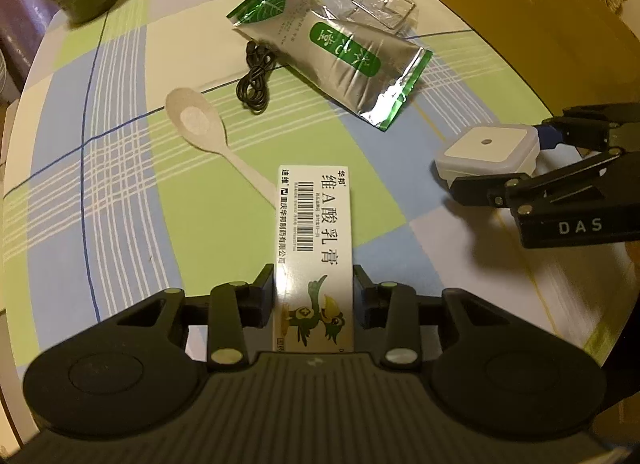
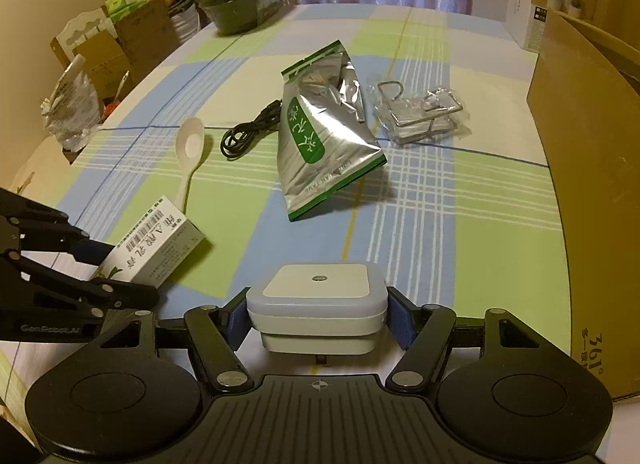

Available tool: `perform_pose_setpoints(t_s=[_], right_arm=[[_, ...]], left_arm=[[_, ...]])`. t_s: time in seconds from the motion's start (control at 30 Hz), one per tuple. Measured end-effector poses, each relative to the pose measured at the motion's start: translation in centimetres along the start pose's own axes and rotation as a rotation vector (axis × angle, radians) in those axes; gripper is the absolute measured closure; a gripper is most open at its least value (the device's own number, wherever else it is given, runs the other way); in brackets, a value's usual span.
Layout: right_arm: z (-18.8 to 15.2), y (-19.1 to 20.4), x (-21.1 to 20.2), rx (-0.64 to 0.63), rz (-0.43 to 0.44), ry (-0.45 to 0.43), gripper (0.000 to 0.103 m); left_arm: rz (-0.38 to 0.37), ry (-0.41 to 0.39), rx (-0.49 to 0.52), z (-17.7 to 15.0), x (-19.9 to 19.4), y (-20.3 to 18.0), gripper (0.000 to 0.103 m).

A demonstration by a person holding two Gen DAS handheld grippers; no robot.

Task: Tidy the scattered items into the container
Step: 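Lift and carry the cream box and night light with both tools over the cardboard box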

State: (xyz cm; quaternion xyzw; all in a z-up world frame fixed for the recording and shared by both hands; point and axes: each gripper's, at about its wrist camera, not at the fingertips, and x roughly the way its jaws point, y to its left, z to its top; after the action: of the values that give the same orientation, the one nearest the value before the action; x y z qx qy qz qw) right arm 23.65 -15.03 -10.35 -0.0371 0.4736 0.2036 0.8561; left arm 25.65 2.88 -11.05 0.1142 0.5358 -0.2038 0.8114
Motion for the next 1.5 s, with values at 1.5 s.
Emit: perform_pose_setpoints(t_s=[1.5], right_arm=[[-0.3, -8.7, -22.8, 0.156, -0.197, -0.373, 0.035]], left_arm=[[-0.129, -0.191, -0.051, 4.3, -13.1, -13.4, 0.070]])
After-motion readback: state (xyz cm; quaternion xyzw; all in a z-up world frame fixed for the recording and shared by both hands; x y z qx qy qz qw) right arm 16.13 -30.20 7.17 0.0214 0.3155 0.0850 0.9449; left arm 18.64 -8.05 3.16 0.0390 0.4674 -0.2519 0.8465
